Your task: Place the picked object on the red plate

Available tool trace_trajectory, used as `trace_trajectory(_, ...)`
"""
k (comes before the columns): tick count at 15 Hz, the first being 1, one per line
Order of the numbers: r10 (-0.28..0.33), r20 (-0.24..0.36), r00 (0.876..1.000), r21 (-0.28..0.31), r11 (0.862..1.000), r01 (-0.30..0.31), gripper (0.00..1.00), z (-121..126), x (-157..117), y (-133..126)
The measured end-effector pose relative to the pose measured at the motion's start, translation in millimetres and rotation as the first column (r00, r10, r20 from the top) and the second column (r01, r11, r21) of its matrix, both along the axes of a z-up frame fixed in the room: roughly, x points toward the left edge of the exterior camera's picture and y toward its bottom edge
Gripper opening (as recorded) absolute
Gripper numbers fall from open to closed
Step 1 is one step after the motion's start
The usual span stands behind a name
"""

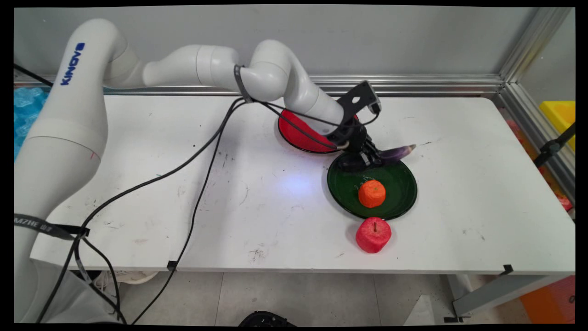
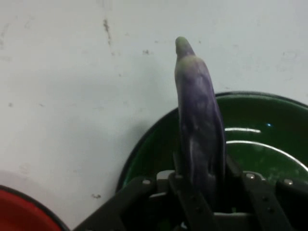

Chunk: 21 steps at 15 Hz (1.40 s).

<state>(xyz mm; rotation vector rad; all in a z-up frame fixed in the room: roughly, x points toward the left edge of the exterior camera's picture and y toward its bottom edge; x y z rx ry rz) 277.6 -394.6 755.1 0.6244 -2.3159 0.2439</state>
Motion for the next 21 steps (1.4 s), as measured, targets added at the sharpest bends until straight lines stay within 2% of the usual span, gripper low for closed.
trace_trajectory(5,0.019,0.010,1.000,-0.016,1.000,-0.019,0.00,22,12,-7)
trace_trajectory(9,0.043,0.038,0.998,-0.042,0.998,-0.041,0.00,34,33,-17)
trace_trajectory(13,0.062,0.066,0.996,-0.072,0.996,-0.057,0.00,35,54,-29)
trace_trajectory(21,0.085,0.096,0.992,-0.118,0.990,-0.074,0.00,19,80,-56)
